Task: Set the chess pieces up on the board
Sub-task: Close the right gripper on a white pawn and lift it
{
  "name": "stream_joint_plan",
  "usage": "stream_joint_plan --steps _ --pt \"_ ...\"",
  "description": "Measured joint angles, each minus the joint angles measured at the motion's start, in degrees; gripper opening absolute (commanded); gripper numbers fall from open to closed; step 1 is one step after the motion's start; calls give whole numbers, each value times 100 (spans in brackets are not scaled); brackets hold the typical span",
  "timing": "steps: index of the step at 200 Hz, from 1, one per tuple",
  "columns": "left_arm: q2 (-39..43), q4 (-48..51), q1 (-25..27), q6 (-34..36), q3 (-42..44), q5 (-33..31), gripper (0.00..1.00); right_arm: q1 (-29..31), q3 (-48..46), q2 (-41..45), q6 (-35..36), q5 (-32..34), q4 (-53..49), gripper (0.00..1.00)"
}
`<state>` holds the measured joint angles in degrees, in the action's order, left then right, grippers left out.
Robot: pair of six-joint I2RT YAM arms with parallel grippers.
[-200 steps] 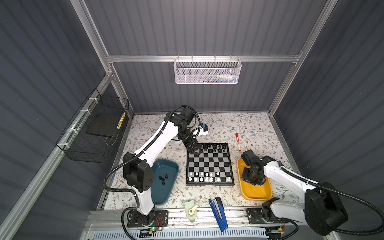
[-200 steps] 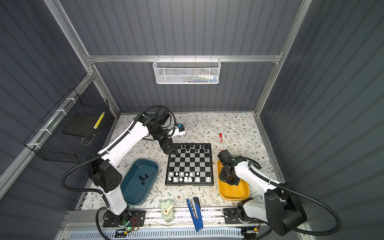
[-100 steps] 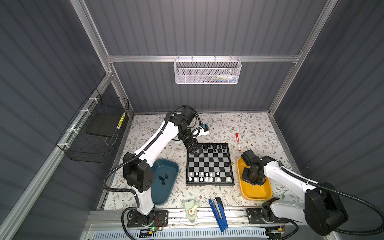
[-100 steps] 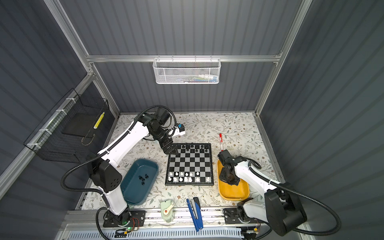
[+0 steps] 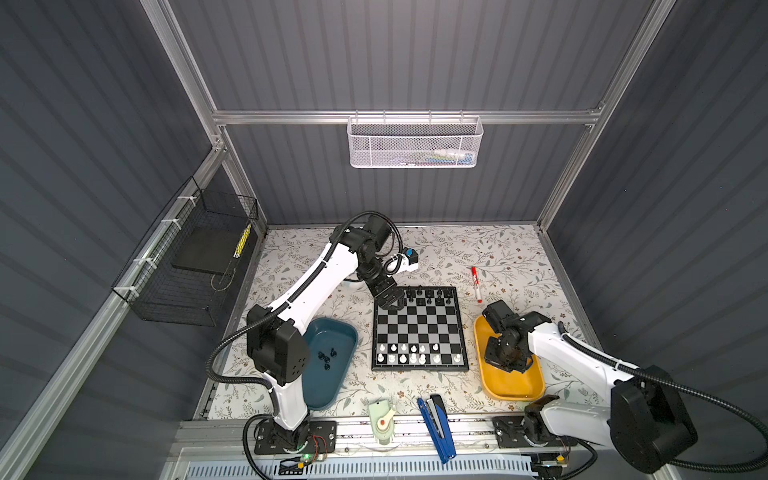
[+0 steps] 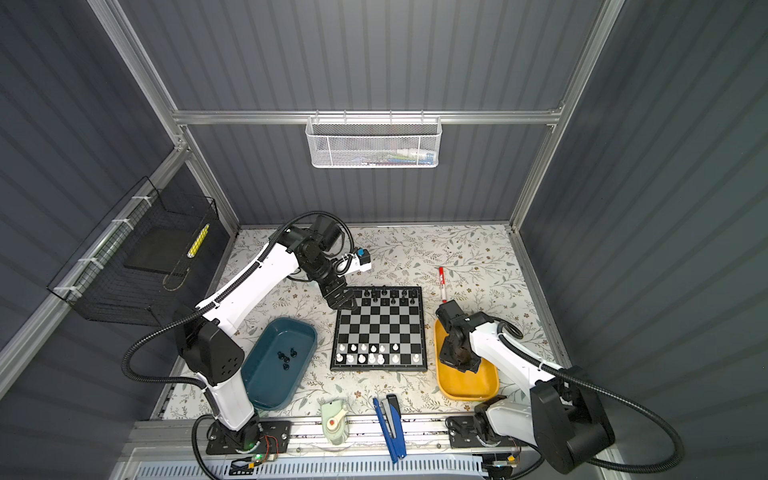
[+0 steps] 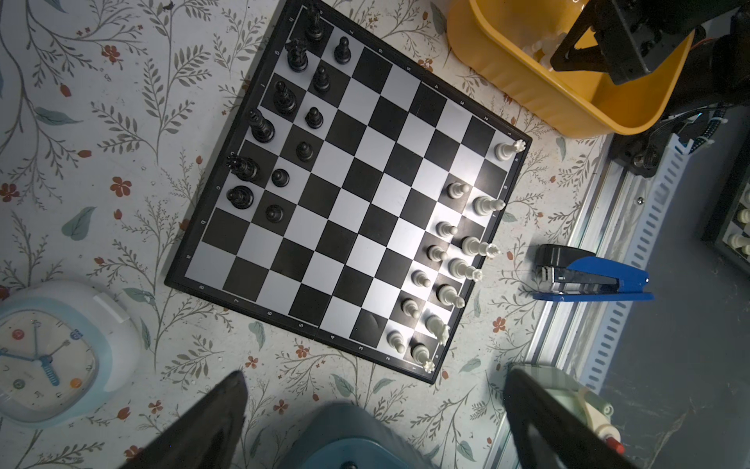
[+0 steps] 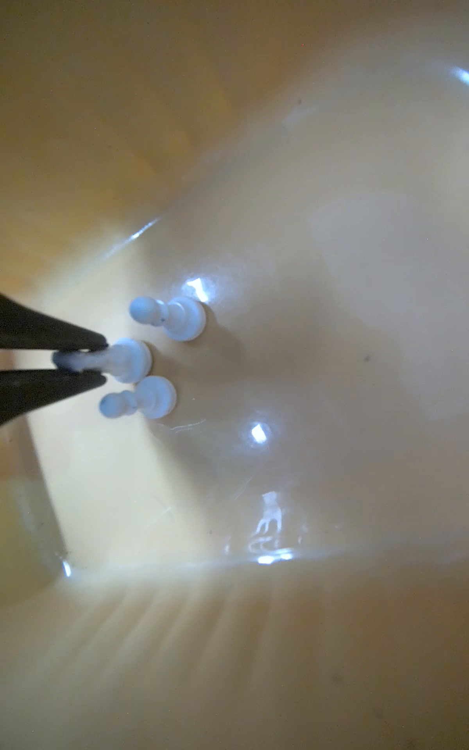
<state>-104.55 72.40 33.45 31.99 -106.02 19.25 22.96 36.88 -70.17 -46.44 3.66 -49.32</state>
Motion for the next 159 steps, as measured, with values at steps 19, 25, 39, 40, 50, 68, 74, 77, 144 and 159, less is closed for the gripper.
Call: stream_joint_plan --steps 19,25,39,40,50,68,74,77,144,159 --pt "0 0 2 2 0 -59 99 0 22 48 0 -31 -26 8" --pt "0 2 2 2 0 -87 99 0 31 61 -2 -37 -26 8" --pt "0 0 0 4 0 -131 99 4 33 101 -2 -50 -35 8" --pt "0 2 0 2 0 -131 99 4 33 103 -2 -50 -35 8" --pt "0 0 2 4 0 -155 99 9 35 133 -4 -55 -48 8" --pt "-2 2 2 4 0 -177 100 31 61 160 -7 -68 -87 8" --pt "-4 2 2 4 0 -177 99 39 66 164 -7 -70 -96 8" --pt "-7 2 2 4 0 -179 100 44 66 168 -7 -70 -101 8" --pt "-11 2 68 39 0 -225 100 188 76 334 -116 -70 -225 8" --pt "-11 2 74 44 0 -236 100 232 83 393 -155 -70 -267 9"
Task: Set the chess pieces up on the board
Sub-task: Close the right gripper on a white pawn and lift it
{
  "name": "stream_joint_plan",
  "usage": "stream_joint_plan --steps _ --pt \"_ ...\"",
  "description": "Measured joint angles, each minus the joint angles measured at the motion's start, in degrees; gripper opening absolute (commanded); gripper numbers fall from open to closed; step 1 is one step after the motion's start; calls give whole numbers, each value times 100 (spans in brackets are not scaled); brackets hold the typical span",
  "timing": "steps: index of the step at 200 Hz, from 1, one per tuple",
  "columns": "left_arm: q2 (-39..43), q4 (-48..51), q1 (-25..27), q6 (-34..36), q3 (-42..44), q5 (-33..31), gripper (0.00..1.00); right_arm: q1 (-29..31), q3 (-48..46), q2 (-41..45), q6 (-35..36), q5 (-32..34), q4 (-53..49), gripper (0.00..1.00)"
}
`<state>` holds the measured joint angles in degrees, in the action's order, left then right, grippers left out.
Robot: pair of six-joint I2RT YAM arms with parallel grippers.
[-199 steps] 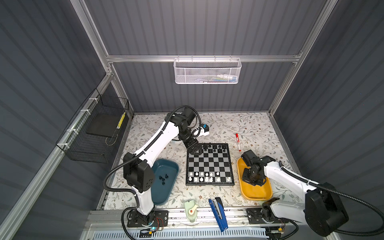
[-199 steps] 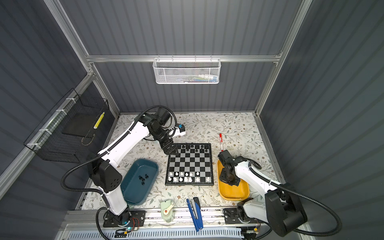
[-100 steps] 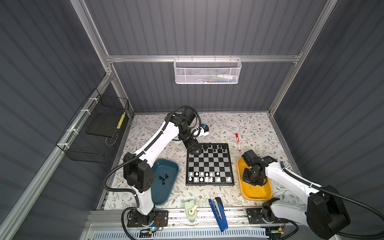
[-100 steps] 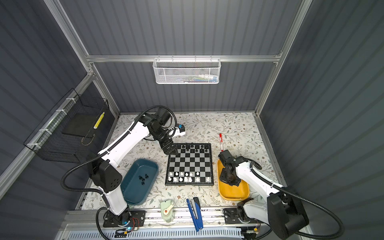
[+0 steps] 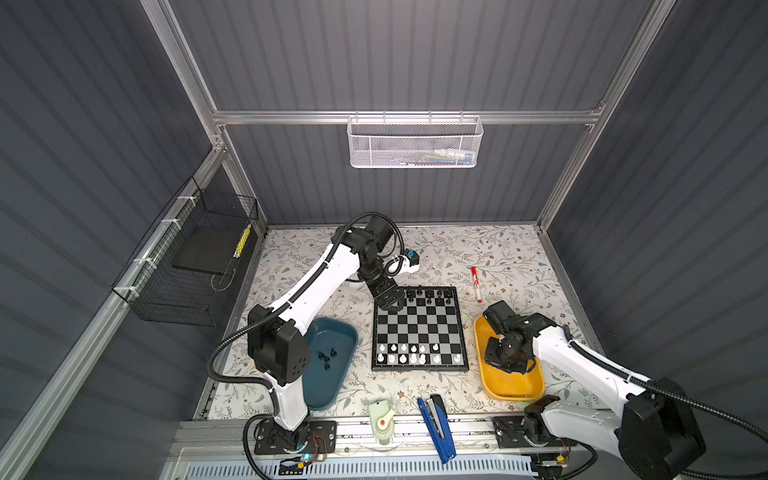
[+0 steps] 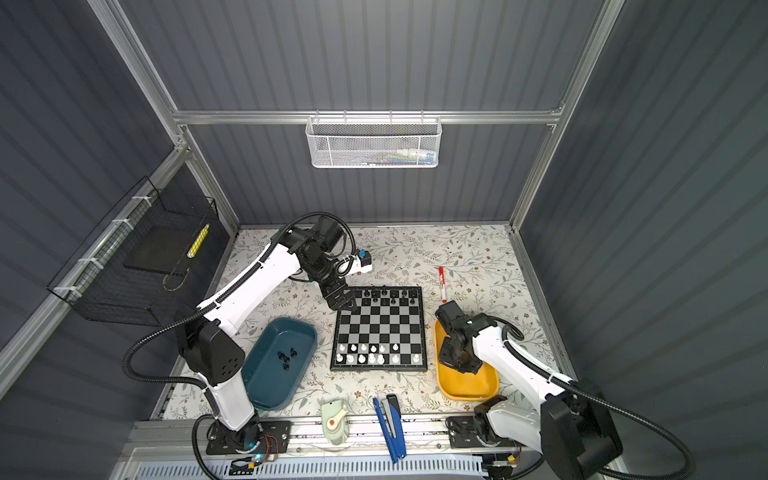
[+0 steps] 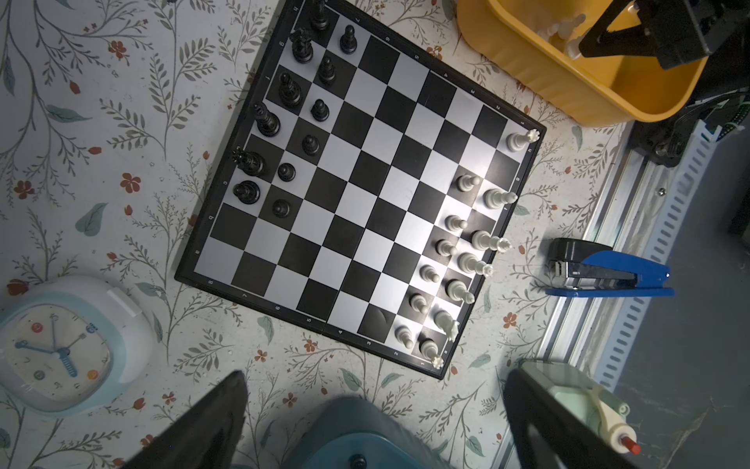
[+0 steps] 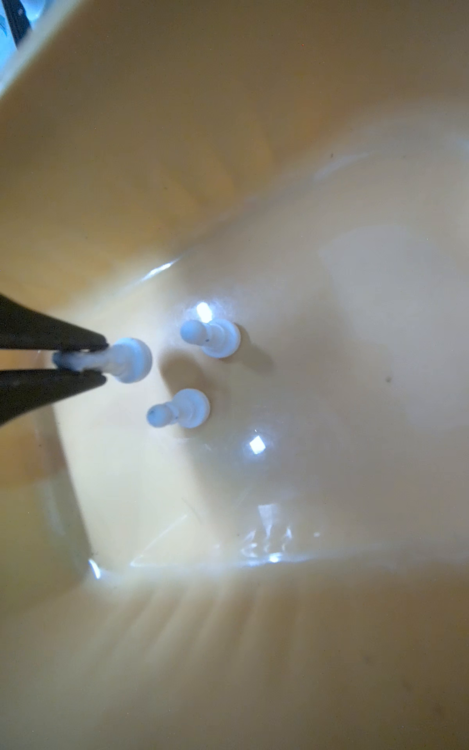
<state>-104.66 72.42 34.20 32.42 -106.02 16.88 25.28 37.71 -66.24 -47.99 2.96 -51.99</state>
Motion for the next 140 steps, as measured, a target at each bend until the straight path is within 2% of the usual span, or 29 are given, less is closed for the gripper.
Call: stream_joint_plan --steps 140 --pt "0 0 66 2 0 -87 100 389 503 105 -157 164 -459 9"
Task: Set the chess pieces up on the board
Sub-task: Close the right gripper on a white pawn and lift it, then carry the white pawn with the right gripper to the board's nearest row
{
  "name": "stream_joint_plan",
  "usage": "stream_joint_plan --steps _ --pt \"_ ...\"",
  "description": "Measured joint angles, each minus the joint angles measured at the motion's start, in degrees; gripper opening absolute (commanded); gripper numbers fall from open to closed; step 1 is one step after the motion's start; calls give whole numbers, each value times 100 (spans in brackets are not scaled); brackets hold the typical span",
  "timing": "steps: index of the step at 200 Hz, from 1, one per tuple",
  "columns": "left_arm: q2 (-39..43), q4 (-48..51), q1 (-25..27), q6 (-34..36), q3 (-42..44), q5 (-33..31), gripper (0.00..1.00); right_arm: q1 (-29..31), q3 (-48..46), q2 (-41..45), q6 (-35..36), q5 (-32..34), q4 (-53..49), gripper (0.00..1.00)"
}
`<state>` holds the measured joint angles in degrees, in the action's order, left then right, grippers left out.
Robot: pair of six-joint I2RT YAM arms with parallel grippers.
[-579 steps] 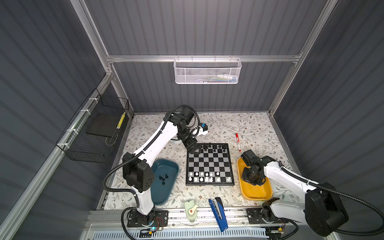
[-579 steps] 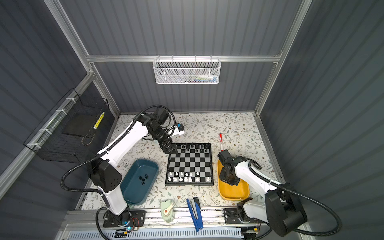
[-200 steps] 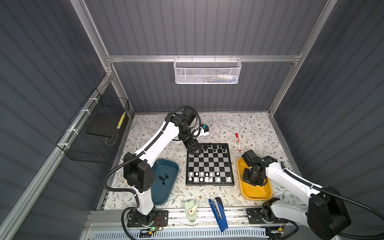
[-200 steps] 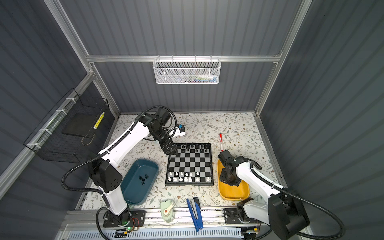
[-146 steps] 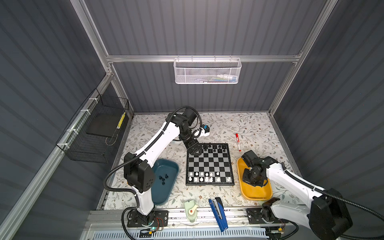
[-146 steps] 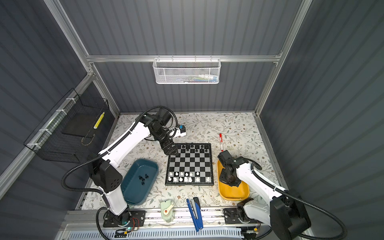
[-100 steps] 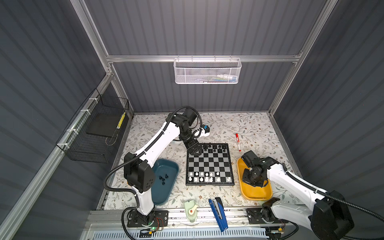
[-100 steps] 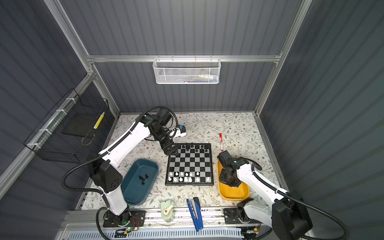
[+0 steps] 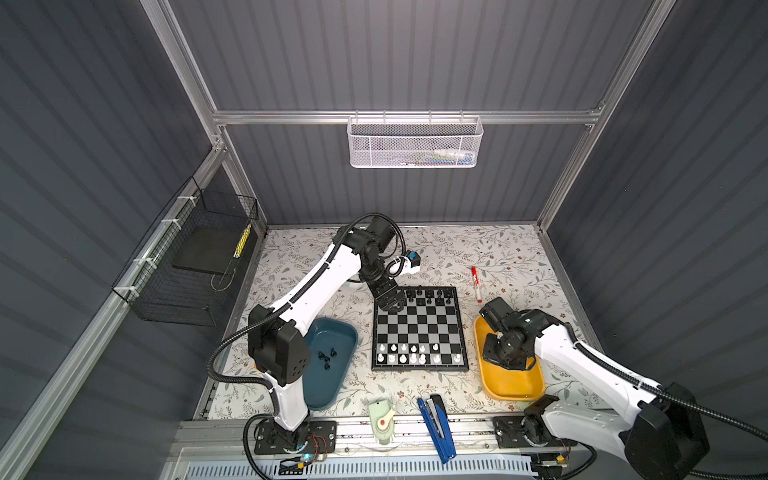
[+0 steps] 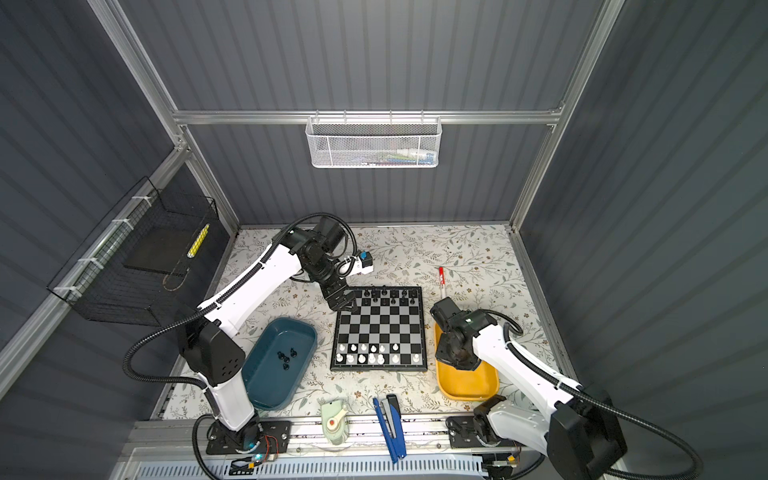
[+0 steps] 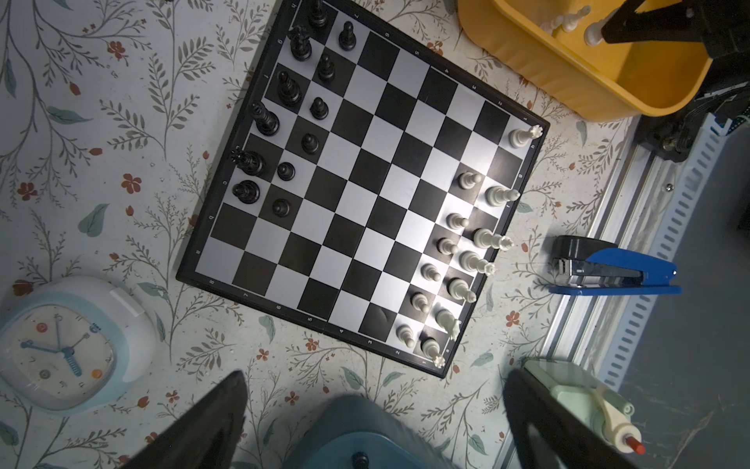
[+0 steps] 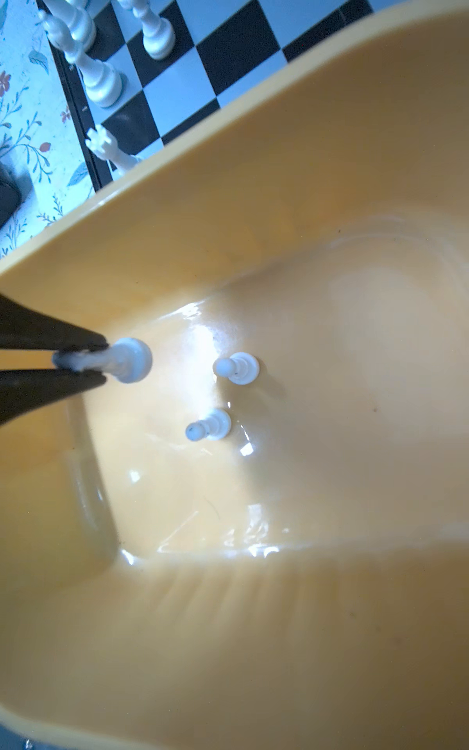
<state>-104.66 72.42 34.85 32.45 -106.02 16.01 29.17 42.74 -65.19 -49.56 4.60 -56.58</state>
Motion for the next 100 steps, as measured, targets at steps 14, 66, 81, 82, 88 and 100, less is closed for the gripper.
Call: stream_joint_plan --steps 14,66,81,82,88,100 --pt "0 0 11 0 0 0 99 26 46 0 -11 20 -50 9" --pt "0 0 22 0 0 -46 100 98 234 0 -15 103 -177 9" --pt "0 0 35 0 0 -48 100 118 278 0 -15 120 -195 9" --pt "0 0 37 0 0 -48 99 120 284 0 -15 122 -197 9" --pt "0 0 37 0 0 -48 100 127 304 -2 -15 125 -203 9" --pt "0 0 48 0 0 -50 100 136 339 -11 -13 131 -208 10"
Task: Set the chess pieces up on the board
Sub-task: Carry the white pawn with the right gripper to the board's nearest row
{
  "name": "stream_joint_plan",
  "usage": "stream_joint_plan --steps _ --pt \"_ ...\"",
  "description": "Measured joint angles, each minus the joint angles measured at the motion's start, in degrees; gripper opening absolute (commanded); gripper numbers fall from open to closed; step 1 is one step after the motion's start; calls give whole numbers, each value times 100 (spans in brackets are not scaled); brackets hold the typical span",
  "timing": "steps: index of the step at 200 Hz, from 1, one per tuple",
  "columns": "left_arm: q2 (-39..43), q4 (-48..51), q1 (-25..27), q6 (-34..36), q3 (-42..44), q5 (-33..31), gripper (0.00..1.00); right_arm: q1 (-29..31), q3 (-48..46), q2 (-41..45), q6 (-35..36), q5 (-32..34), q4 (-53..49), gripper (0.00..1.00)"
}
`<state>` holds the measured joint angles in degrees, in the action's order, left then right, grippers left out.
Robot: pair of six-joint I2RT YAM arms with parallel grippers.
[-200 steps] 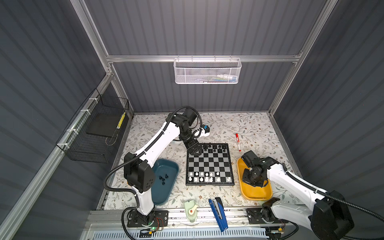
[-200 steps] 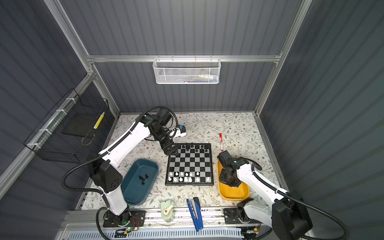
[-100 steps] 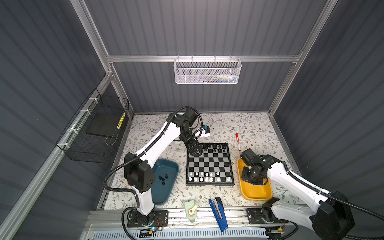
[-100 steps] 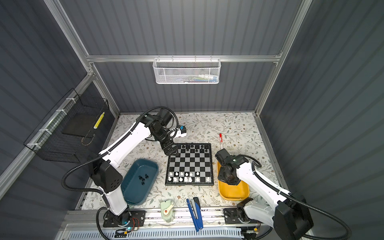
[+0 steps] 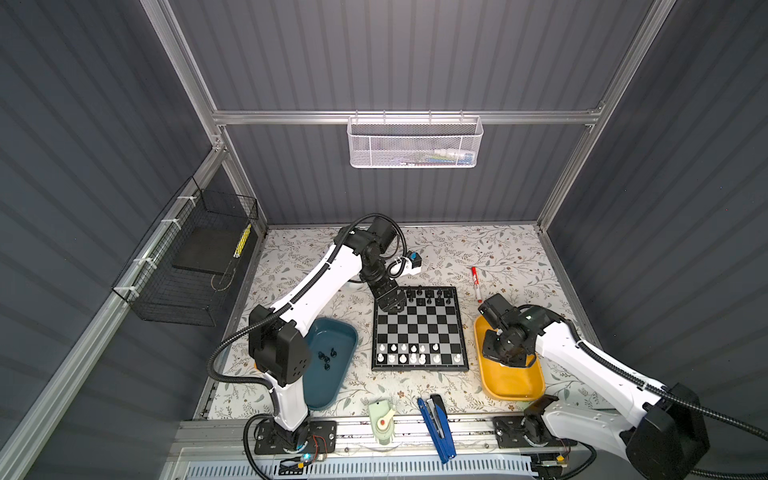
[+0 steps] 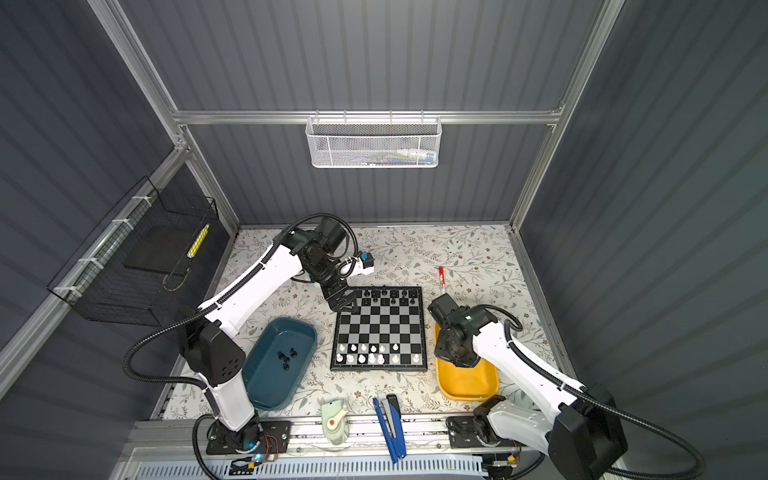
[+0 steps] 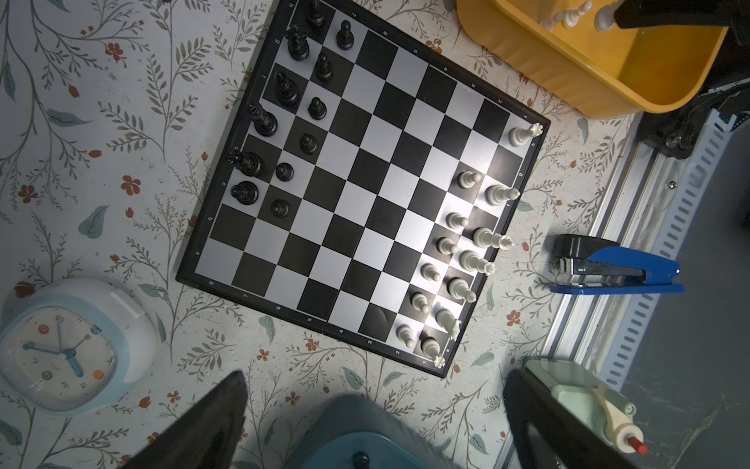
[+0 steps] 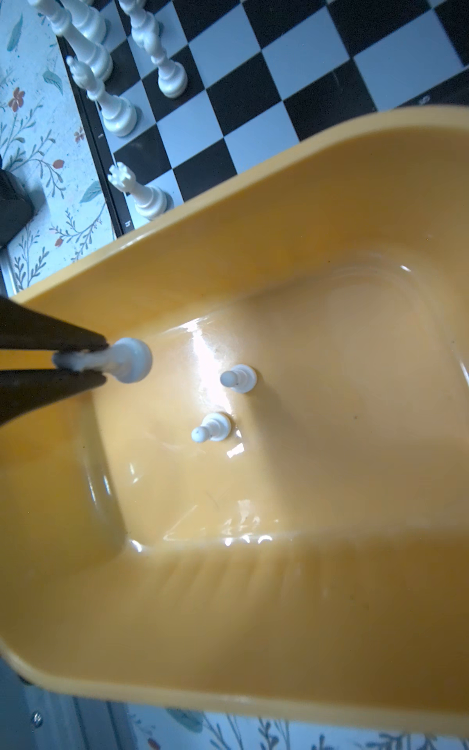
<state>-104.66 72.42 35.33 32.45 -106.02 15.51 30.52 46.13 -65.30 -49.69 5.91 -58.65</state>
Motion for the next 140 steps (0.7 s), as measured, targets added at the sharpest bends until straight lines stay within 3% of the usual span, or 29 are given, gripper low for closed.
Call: stream_joint_plan --steps 140 --pt "0 0 37 0 0 -57 100 367 911 -393 87 131 -317 10"
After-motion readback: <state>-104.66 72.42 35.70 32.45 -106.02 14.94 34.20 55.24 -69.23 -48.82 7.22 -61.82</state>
